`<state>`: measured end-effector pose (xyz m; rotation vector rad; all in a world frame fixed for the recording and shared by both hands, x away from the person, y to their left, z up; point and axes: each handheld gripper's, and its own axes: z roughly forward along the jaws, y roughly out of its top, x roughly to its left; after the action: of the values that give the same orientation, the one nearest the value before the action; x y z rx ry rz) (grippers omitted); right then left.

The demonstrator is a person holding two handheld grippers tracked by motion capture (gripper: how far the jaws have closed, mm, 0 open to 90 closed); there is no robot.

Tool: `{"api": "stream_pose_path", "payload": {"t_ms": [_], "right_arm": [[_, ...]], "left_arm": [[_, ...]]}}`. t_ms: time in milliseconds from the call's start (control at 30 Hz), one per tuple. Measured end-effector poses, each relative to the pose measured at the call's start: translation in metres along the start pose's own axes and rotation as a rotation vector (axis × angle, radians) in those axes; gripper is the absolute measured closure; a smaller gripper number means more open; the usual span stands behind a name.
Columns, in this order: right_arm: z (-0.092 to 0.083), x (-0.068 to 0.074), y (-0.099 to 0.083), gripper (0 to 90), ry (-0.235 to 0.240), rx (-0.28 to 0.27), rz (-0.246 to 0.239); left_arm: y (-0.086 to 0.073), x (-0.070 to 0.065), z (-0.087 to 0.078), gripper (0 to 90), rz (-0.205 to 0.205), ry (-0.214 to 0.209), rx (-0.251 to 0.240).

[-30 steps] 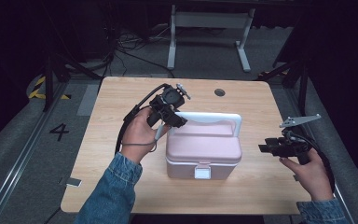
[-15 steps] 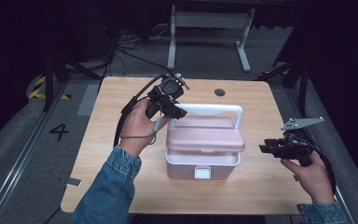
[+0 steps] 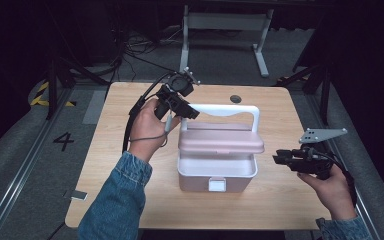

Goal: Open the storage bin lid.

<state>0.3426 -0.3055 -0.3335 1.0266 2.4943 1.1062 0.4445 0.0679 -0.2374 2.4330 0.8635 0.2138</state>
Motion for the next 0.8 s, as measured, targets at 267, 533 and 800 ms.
{"api": "stream_pose_path", "payload": {"t_ms": [267, 533, 800], "right_arm": [[-0.001, 0.016, 0.005, 81.3, 0.065, -0.118, -0.024], [0.005, 0.022, 0.009, 88.8, 0.065, -0.169, -0.051], [0.008, 0.027, 0.016, 89.8, 0.069, -0.265, -0.049]], "left_arm": [[0.003, 0.006, 0.002, 59.8, -0.012, 0.021, -0.013], [0.009, 0.010, 0.000, 62.0, -0.037, 0.086, -0.033], [0.009, 0.011, 0.000, 62.0, -0.046, 0.083, -0.028]]}}
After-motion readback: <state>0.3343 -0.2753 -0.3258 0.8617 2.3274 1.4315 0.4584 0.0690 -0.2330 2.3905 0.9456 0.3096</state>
